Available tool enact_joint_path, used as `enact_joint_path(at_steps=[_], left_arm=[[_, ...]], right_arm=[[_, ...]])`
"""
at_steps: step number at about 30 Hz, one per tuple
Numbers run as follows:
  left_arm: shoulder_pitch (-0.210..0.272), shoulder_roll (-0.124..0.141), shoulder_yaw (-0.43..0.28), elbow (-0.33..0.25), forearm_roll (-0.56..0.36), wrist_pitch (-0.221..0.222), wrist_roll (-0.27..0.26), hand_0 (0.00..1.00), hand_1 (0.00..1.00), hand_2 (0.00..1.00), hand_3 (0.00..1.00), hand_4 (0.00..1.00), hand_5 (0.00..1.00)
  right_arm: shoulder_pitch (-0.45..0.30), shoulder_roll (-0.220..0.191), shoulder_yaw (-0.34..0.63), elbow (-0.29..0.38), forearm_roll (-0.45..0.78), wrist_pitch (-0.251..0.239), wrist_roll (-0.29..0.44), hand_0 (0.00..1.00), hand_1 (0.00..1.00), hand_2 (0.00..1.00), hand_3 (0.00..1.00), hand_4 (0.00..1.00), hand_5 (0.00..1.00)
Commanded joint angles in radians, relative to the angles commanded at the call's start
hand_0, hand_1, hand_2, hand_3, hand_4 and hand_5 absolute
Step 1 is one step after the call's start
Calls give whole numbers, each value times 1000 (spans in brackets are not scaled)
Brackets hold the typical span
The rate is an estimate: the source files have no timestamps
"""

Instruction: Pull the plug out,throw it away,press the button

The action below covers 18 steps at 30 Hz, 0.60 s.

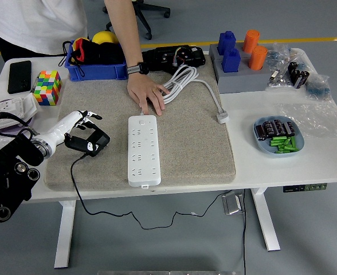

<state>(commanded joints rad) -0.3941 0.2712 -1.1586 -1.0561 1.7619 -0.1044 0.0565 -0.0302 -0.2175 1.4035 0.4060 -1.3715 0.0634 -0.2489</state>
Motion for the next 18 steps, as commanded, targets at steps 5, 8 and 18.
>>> enact_joint_path(at_steps=[5, 8, 18], left_arm=[[-3, 4, -6, -34, 4, 1, 4, 776, 843, 865, 900, 998, 2], [-15, 8, 5, -85, -25, 12, -7, 745, 753, 758, 873, 998, 2], [-155, 13, 147, -129, -126, -28, 65, 214, 186, 213, 740, 315, 2]], right_arm=[[-2, 2, 2, 0, 0, 0, 0, 776, 740, 736, 742, 793, 701], [-2, 2, 3, 0, -1, 0, 0, 776, 740, 736, 743, 792, 699], [2, 4, 3, 0, 2, 0, 0, 776, 740, 736, 742, 792, 702]])
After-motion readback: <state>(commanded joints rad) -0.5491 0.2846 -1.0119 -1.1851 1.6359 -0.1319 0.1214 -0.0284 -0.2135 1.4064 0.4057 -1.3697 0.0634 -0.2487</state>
